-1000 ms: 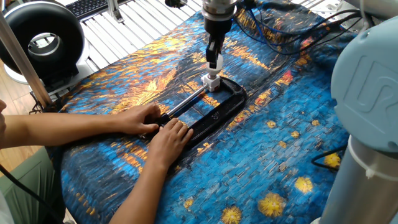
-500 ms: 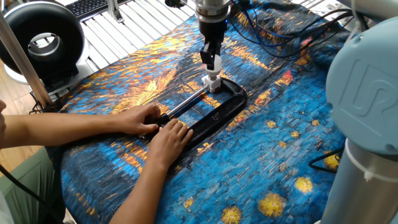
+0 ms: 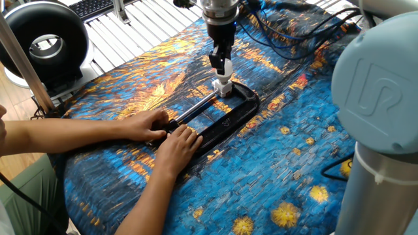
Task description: Install the light bulb by rotating it
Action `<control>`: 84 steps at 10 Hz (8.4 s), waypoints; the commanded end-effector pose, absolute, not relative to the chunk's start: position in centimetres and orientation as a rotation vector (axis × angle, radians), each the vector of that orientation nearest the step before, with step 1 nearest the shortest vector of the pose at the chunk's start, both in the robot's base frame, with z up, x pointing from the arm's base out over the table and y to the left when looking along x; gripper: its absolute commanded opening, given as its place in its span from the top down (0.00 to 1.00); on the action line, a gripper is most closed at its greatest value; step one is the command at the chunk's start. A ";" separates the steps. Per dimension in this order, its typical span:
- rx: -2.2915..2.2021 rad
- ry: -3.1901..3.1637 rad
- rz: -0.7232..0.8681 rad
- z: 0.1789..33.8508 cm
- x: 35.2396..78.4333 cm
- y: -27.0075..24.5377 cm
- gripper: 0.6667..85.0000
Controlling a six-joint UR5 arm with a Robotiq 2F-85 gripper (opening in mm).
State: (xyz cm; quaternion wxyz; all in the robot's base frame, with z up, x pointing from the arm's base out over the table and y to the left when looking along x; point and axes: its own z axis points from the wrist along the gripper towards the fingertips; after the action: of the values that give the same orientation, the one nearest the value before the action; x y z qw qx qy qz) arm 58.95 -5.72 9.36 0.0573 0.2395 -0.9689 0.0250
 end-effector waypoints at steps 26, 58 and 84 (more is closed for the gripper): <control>0.526 -3.014 0.042 10.0 59.6 -5.5 0.90; 0.169 -3.078 -0.042 9.6 58.9 -6.3 0.92; 1.217 -2.861 -0.018 11.4 58.8 -5.5 0.12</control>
State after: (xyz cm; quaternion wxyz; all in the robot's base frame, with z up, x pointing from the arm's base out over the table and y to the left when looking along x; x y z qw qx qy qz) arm 58.54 -6.83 10.85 0.0260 0.3080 -0.9510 -0.0011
